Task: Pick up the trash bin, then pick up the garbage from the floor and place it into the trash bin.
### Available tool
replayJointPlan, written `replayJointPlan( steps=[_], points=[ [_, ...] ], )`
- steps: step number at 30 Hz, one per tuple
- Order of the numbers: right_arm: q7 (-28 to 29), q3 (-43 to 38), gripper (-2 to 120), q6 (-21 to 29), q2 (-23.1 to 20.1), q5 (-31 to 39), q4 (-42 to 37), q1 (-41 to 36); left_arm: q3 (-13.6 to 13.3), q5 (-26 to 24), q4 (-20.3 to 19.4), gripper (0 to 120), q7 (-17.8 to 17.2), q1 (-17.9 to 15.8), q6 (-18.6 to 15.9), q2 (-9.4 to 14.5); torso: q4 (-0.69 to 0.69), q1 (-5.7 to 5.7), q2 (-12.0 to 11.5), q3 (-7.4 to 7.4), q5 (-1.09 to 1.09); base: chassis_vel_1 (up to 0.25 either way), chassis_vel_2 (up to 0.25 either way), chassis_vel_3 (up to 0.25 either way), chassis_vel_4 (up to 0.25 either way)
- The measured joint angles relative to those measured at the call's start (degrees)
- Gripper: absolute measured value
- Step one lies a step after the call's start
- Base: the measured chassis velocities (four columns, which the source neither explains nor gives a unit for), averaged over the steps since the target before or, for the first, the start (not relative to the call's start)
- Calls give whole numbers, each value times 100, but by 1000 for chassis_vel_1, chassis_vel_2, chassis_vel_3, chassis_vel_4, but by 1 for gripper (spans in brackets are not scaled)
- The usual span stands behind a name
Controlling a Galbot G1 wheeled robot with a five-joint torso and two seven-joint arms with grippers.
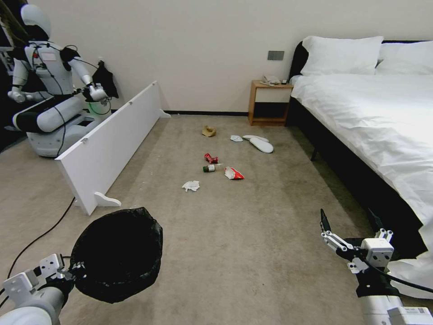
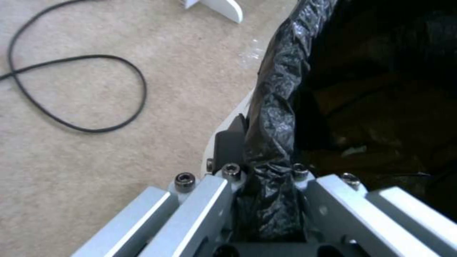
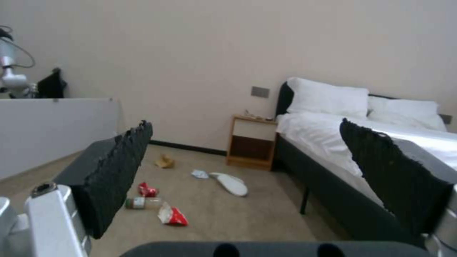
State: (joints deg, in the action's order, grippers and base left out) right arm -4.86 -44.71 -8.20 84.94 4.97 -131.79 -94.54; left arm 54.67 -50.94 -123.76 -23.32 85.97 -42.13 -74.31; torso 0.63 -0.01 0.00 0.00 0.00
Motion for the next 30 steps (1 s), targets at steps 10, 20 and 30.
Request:
replayJointPlan(
  steps=[10,20,30],
  points=[
    [15,-27,100,0,12,-3,54,32,-12,129,29,2,61,-10,0,-32,2,0,0,0,0,0,0,0,0],
    [52,-51,100,-10,43,-4,109,25,0,171,48,2,86,-16,0,-26,1,0,0,0,0,0,0,0,0],
    [44,-34,100,-12,51,-5,106,18,53,184,64,2,86,-17,0,1,0,0,0,0,0,-103,122,114,-102]
  ],
)
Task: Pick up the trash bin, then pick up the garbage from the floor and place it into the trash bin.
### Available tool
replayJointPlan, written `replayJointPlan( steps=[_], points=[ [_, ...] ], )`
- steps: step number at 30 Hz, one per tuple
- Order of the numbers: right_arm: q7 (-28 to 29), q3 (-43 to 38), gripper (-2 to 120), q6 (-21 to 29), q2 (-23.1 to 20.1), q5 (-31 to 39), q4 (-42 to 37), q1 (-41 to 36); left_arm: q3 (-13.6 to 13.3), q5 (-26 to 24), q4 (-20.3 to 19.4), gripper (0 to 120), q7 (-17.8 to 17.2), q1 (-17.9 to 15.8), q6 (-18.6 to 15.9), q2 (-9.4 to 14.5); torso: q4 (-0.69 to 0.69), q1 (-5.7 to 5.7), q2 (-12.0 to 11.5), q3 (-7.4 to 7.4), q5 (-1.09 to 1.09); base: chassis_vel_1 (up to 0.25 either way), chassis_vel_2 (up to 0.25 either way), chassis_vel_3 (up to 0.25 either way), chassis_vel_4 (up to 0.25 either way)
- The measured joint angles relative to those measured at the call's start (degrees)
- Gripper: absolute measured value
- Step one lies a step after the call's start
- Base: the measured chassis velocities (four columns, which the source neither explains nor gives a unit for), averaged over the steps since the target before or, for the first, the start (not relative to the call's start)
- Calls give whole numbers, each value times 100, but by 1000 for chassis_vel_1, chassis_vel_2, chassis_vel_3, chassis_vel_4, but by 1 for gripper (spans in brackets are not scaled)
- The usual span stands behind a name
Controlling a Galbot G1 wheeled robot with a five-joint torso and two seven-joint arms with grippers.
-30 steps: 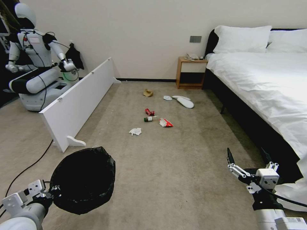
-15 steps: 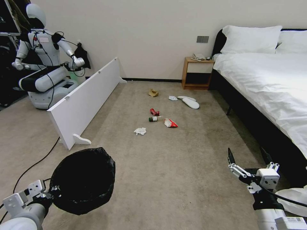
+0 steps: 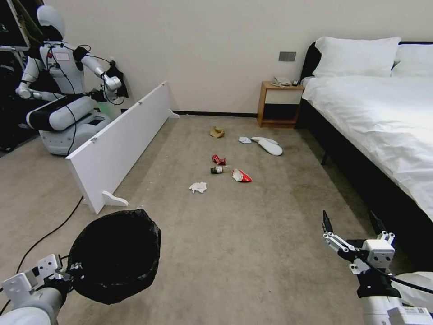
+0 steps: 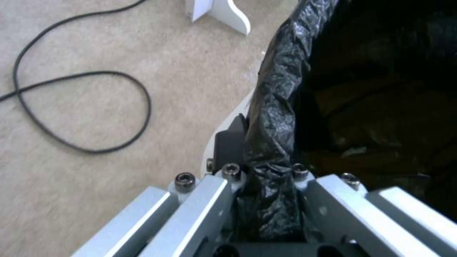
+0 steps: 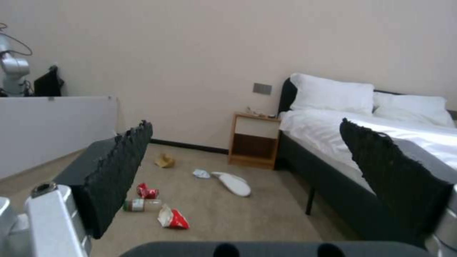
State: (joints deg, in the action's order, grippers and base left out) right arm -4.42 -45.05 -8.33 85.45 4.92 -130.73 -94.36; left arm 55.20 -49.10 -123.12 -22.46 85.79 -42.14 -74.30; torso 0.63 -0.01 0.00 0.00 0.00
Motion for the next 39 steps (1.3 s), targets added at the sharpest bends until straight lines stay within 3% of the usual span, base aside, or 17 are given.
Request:
replayJointPlan(
  steps=[6,31,39],
  points=[
    [-10,1,100,-11,0,-2,-13,-7,3,18,5,2,5,-1,-1,-10,4,0,0,0,-5,-240,236,230,-239],
    [-32,-6,100,-53,-39,-1,-16,-15,12,67,-16,2,21,12,-1,-65,-1,0,0,0,0,-290,290,292,-287],
    [-74,13,100,-58,-43,1,-5,10,2,87,5,2,32,-6,0,-76,1,-1,0,-1,0,-142,175,154,-162]
  ],
)
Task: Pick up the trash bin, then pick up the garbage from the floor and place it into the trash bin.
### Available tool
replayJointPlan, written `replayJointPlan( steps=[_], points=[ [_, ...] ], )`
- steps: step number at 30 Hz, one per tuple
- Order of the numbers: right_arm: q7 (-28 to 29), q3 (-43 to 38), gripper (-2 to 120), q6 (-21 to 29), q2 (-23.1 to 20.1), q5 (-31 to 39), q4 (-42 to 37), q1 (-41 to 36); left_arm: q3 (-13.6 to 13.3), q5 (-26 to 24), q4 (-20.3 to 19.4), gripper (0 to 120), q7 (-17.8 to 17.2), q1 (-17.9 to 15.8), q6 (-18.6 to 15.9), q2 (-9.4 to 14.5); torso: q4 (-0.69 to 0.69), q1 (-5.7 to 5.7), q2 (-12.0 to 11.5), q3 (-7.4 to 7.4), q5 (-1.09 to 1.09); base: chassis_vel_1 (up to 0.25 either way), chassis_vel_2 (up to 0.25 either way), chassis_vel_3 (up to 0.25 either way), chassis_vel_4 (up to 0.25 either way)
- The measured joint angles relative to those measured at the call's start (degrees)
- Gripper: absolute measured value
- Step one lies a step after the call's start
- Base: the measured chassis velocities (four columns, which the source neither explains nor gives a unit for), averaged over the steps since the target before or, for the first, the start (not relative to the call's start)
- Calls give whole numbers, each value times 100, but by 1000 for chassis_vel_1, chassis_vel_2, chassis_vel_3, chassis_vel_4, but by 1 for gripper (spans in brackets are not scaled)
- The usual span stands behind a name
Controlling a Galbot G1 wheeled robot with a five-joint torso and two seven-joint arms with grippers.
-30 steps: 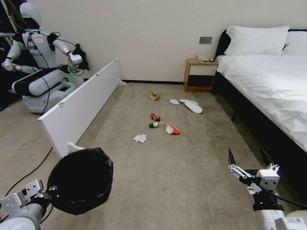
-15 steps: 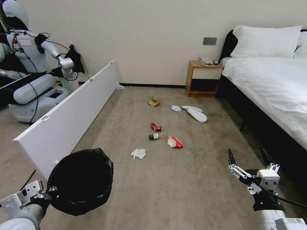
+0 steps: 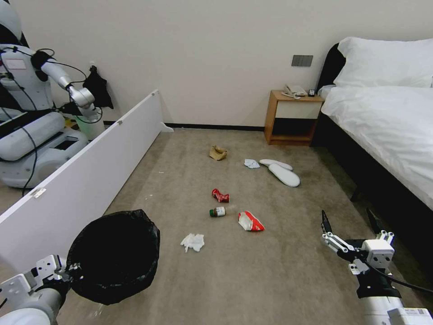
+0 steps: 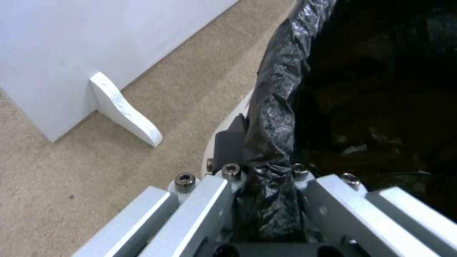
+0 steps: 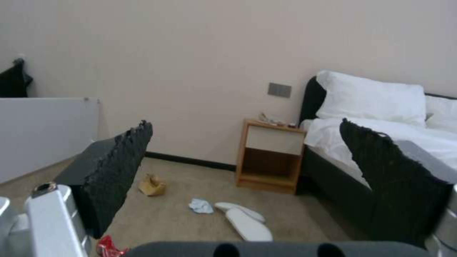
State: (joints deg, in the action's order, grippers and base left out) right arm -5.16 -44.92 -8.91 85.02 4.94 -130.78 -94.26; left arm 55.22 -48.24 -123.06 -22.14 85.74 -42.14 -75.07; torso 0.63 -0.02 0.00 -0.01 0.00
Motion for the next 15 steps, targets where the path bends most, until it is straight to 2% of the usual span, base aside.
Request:
replayJointPlan(
  steps=[15],
  points=[
    [-30,19,100,22,-3,9,17,23,-15,-40,47,2,-13,-25,0,29,1,1,0,1,0,7,-10,-7,2]
  ],
)
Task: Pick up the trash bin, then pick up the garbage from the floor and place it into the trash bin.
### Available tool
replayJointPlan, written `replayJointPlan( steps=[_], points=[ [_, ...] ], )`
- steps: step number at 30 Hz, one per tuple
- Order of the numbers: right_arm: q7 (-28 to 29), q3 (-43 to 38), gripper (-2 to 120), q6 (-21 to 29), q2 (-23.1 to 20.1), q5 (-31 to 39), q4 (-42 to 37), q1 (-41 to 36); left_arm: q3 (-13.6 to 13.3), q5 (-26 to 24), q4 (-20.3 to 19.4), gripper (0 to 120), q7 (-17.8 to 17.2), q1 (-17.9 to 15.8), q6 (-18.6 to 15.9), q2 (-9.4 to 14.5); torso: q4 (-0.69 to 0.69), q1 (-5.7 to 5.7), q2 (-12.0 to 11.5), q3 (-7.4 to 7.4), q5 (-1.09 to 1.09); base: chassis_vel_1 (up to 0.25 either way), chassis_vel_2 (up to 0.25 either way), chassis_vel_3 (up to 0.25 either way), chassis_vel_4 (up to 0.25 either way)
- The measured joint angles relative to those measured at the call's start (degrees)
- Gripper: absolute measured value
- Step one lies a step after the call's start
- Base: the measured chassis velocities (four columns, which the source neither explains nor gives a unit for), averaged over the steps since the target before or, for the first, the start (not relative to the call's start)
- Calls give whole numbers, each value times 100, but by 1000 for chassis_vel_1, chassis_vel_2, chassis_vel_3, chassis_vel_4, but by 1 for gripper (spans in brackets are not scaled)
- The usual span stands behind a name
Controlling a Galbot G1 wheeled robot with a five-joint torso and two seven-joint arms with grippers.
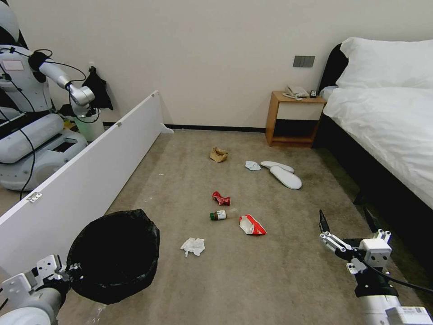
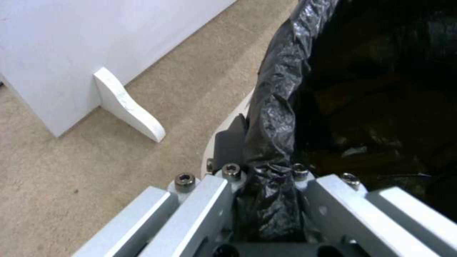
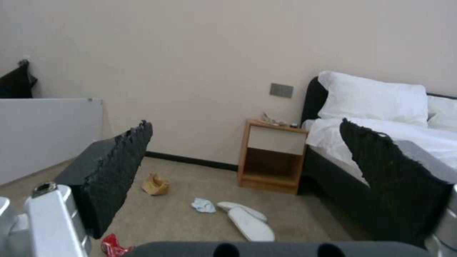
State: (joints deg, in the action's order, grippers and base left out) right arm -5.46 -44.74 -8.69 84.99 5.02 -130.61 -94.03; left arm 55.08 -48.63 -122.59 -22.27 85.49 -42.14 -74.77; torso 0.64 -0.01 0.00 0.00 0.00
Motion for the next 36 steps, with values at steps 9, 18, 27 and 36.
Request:
replayJointPlan(
  steps=[9,18,27,36],
  points=[
    [7,3,100,5,-2,3,1,-5,-7,-1,5,2,2,5,0,-10,0,0,0,0,0,0,0,0,0],
    [11,0,100,7,-3,7,1,-6,-9,3,3,2,5,12,0,-35,0,0,0,0,0,0,0,0,0],
    [12,-6,100,7,-2,9,17,-3,-9,60,2,2,26,12,0,-55,0,0,0,0,0,0,0,0,0],
    [12,-17,100,2,3,7,38,18,-13,91,15,2,43,7,0,-64,0,0,0,0,0,0,0,0,0]
  ],
)
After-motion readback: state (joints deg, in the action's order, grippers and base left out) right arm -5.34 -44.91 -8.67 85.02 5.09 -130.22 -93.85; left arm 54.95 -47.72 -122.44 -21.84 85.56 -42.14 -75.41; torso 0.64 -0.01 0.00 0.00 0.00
